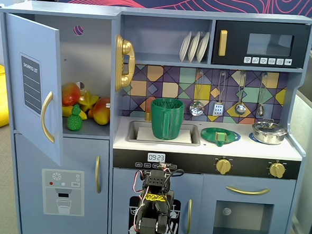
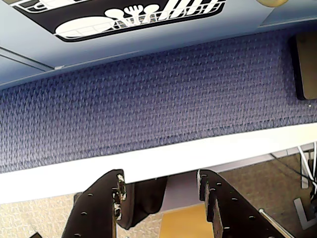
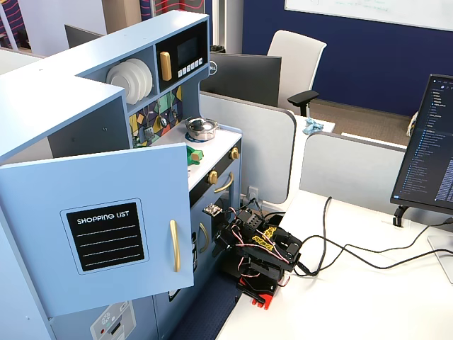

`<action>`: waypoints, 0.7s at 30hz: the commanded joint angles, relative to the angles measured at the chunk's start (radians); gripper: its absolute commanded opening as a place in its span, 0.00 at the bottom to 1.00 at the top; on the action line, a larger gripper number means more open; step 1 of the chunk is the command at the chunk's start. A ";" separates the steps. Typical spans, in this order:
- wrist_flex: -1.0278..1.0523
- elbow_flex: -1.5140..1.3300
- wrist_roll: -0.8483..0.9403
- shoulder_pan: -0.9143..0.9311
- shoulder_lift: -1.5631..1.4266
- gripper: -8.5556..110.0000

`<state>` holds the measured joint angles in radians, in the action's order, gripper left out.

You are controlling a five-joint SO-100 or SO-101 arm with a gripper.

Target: Pick up the green pineapple from the left cabinet and place it in the green recipient

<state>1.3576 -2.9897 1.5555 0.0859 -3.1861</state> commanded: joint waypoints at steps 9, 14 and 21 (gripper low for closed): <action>0.175 -0.008 -0.015 -0.011 0.008 0.07; 0.149 -0.008 -0.029 -0.055 0.008 0.07; -0.288 0.175 -0.229 -0.411 0.109 0.08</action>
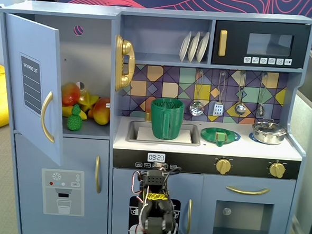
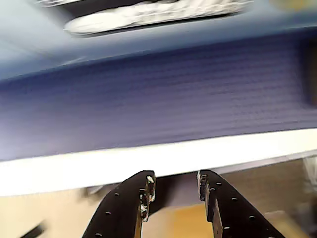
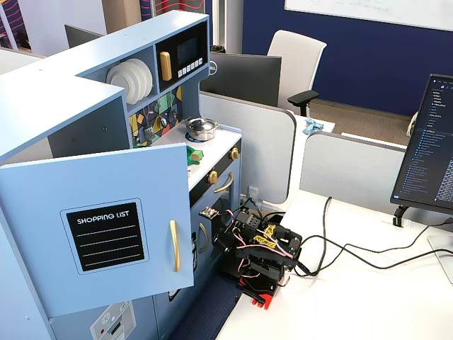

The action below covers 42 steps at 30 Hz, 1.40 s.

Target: Pick up the green pineapple from the left cabinet and place it in the green recipient

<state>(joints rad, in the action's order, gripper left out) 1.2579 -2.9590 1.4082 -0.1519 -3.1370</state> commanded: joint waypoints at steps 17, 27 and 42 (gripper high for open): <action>-1.095 0.601 0.138 -0.565 0.462 0.31; -1.316 0.652 0.187 -0.598 0.649 0.32; -1.497 0.779 0.298 -0.581 0.939 0.34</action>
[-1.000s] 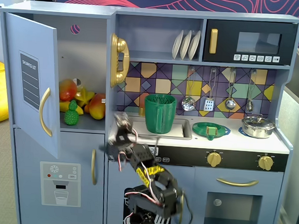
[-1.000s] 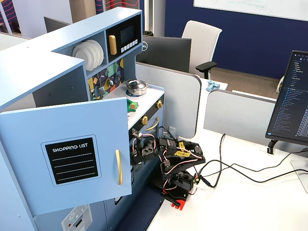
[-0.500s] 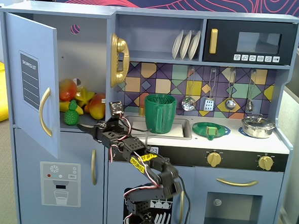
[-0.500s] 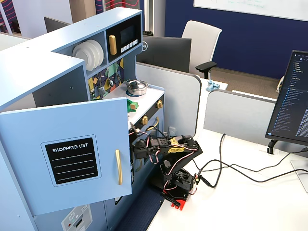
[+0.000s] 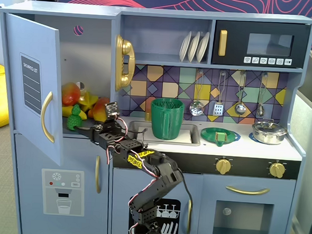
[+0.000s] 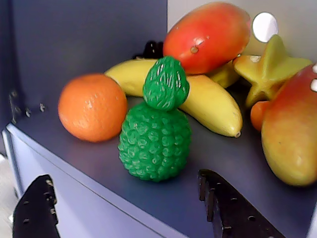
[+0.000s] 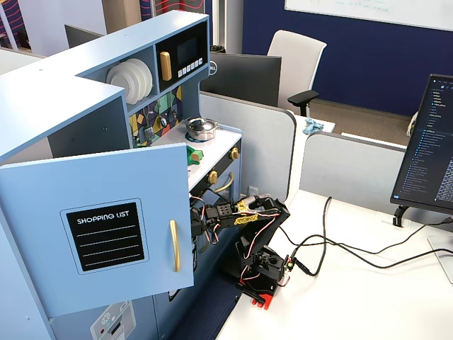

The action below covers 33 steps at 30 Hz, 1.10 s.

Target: Pick up the green pineapple from the left cabinet and place it in the green recipient

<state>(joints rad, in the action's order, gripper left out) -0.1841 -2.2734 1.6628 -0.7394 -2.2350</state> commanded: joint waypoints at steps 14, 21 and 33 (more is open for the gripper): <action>-0.118 0.265 0.106 0.021 0.262 0.33; -0.140 0.330 0.109 0.028 0.356 0.33; -0.166 0.469 0.117 0.005 0.520 0.33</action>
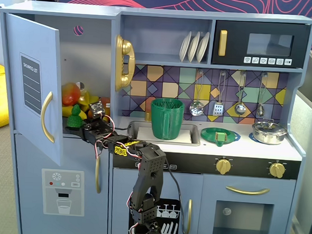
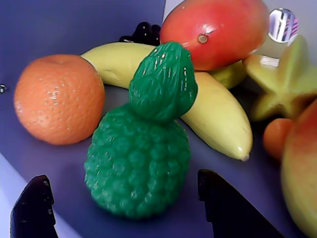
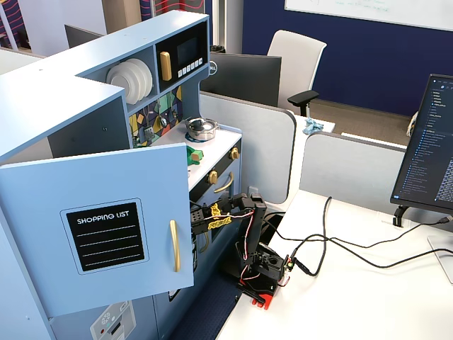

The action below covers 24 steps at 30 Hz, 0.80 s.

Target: Pick up the green pineapple from the left cabinet and place it in the green recipient

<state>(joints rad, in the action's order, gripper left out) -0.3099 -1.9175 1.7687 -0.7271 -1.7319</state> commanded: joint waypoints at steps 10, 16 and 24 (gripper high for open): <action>-0.054 0.265 0.009 -0.020 0.158 0.33; -0.063 0.298 -0.018 -0.026 0.193 0.26; -0.044 0.236 0.078 -0.032 0.160 0.07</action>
<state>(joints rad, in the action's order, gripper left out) -0.3375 -1.7073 1.8101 -0.7409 -1.5248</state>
